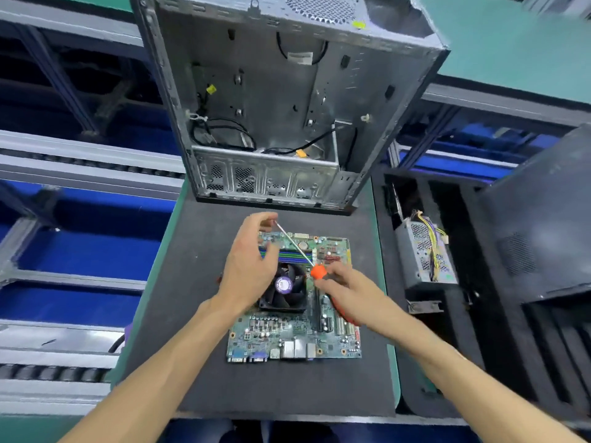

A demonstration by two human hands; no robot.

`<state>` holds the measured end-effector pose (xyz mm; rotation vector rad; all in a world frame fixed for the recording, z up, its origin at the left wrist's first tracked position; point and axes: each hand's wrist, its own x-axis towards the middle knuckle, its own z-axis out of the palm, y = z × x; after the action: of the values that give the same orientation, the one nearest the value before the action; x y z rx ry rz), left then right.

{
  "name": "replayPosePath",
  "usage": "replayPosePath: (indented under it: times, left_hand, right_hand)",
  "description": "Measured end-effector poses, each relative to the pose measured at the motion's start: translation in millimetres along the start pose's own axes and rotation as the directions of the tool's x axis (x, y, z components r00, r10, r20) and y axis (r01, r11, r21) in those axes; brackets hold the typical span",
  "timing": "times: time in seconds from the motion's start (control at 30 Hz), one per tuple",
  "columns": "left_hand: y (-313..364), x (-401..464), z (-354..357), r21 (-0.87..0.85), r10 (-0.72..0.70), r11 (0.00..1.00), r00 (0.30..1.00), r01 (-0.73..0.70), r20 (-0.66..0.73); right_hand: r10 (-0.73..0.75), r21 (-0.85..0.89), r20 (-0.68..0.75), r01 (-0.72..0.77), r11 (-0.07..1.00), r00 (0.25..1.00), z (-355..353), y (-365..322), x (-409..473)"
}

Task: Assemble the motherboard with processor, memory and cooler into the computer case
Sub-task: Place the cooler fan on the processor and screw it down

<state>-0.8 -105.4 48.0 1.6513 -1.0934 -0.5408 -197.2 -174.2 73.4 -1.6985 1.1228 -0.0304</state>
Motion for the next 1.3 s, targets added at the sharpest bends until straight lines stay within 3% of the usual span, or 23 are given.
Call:
replayPosePath:
  times: [0.1, 0.27, 0.4, 0.53, 0.7, 0.93, 1.1, 1.2, 1.3]
  left_hand:
    - [12, 4, 29, 0.030, 0.000, 1.000, 0.996, -0.003, 0.095]
    - [21, 8, 87, 0.218, 0.026, 0.969, 0.928, -0.115, 0.371]
    - [19, 7, 126, 0.293, -0.056, 0.951, 0.877, -0.099, 0.477]
    - [18, 3, 149, 0.352, -0.108, 0.932, 0.857, -0.090, 0.505]
    - [18, 2, 155, 0.374, -0.143, 0.925, 0.855, -0.064, 0.499]
    - [27, 2, 132, 0.308, -0.125, 0.951, 0.894, -0.015, 0.430]
    - [35, 7, 81, 0.213, -0.079, 0.977, 0.960, 0.021, 0.269]
    - [31, 14, 35, 0.158, -0.094, 0.985, 0.989, 0.075, 0.117]
    - [14, 18, -15, 0.172, -0.135, 0.976, 0.991, 0.131, 0.010]
  right_hand:
    - [0.050, 0.196, -0.200, -0.010, 0.981, 0.978, 4, 43, -9]
    - [0.108, 0.120, -0.517, -0.053, 0.991, 0.849, -10, 99, -19]
    - [0.184, 0.060, -0.600, -0.186, 0.981, 0.779, -27, 133, -21]
    - [0.200, -0.056, -0.567, -0.279, 0.959, 0.799, -30, 149, -19]
    - [0.157, -0.207, -0.545, -0.313, 0.927, 0.823, -31, 151, -15]
    - [0.102, -0.205, -0.550, -0.252, 0.946, 0.829, -47, 146, -17]
    - [-0.123, -0.089, -0.547, 0.089, 0.992, 0.828, -50, 92, -9]
    - [-0.306, -0.137, -0.494, 0.274, 0.952, 0.814, -31, 41, 5]
    - [-0.417, -0.200, -0.424, 0.366, 0.909, 0.804, 0, -4, 25]
